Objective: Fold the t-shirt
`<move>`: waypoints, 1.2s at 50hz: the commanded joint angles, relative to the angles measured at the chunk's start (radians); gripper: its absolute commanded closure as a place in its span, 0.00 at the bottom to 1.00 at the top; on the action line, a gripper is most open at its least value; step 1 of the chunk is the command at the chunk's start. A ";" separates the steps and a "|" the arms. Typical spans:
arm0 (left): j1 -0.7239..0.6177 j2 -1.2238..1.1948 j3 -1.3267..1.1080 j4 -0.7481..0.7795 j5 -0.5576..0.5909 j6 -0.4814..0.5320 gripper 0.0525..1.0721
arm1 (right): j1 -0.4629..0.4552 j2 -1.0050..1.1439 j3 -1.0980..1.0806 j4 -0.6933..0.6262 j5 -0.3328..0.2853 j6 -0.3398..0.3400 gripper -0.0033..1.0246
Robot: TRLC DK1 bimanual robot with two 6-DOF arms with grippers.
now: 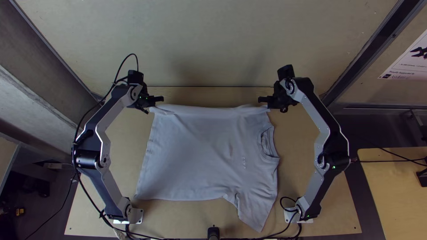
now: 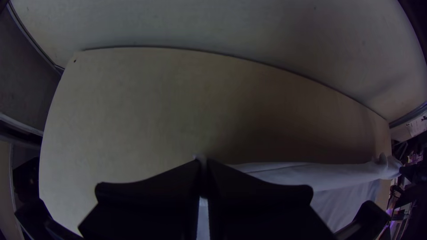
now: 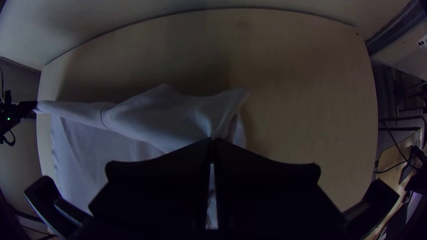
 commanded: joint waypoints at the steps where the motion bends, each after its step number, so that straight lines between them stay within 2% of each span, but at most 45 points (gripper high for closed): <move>1: 0.001 -0.077 -0.102 0.037 0.006 0.017 0.98 | 0.009 -0.081 -0.088 -0.015 0.003 -0.009 0.97; 22: 0.004 -0.233 -0.333 0.086 0.015 0.057 0.97 | 0.060 -0.276 -0.393 0.007 0.006 0.002 0.97; 43: -0.004 -0.305 -0.530 0.155 0.021 0.083 0.97 | 0.064 -0.325 -0.571 0.069 0.005 0.004 0.97; 45: -0.004 -0.305 -0.550 0.173 0.021 0.087 0.93 | 0.067 -0.322 -0.582 0.069 0.005 0.005 0.97; 49: 0.001 -0.295 -0.574 0.190 0.021 0.097 0.70 | 0.080 -0.315 -0.605 0.079 0.005 0.005 0.97; 52: 0.007 -0.278 -0.576 0.190 0.020 0.097 0.63 | 0.087 -0.312 -0.617 0.085 0.006 0.007 0.94; 57: 0.016 -0.269 -0.576 0.189 0.020 0.100 0.49 | 0.089 -0.320 -0.634 0.085 0.005 0.011 0.60; 60: 0.019 -0.270 -0.571 0.178 0.021 0.106 0.36 | 0.087 -0.334 -0.638 0.085 0.005 0.019 0.48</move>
